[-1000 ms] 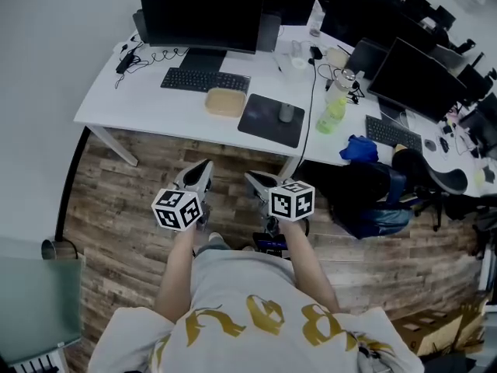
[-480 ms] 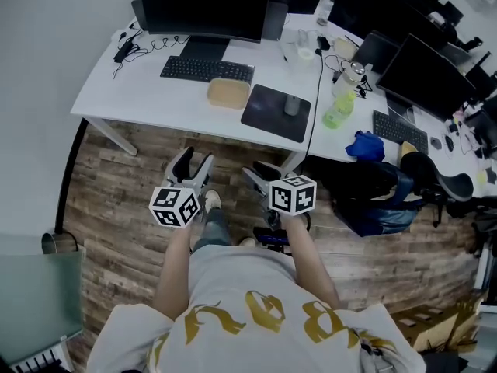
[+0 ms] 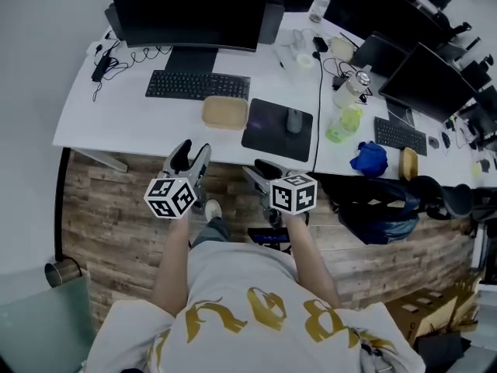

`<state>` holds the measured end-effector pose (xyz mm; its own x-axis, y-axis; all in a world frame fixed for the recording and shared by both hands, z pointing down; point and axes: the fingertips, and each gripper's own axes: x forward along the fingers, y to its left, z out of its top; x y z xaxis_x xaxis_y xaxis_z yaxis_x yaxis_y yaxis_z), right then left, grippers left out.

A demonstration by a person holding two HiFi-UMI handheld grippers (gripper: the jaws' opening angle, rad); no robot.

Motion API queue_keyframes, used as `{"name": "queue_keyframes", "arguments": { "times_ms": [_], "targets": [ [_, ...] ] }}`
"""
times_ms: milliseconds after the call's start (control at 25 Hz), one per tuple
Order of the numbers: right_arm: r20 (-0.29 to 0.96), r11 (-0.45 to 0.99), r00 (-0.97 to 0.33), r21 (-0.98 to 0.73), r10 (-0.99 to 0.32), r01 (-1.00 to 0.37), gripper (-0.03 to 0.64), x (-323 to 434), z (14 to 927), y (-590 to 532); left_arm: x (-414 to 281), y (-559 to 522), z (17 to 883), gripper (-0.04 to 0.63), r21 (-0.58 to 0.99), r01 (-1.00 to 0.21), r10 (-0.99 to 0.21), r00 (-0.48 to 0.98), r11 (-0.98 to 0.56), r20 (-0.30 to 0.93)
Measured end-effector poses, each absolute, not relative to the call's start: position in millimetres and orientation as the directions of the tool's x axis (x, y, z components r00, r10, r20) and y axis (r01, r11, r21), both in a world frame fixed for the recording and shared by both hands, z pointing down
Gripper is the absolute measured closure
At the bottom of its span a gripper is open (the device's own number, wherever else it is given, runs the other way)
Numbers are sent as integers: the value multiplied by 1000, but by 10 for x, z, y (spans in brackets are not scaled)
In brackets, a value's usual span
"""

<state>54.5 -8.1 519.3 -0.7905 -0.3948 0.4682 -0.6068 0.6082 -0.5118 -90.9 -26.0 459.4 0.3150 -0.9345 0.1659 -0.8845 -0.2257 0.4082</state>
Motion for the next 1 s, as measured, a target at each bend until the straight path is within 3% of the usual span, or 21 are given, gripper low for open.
{"name": "queue_keyframes", "arguments": {
  "times_ms": [560, 1000],
  "targets": [
    [576, 549, -724, -489, -381, -678, 400, -133, 5476, -1040, -1481, -1517, 5053, 364, 499, -798, -840, 496, -339, 221],
    [566, 508, -692, -476, -448, -718, 403, 158, 5397, -1347, -1361, -1809, 5246, 364, 497, -768, -764, 582, -405, 278]
  ]
}}
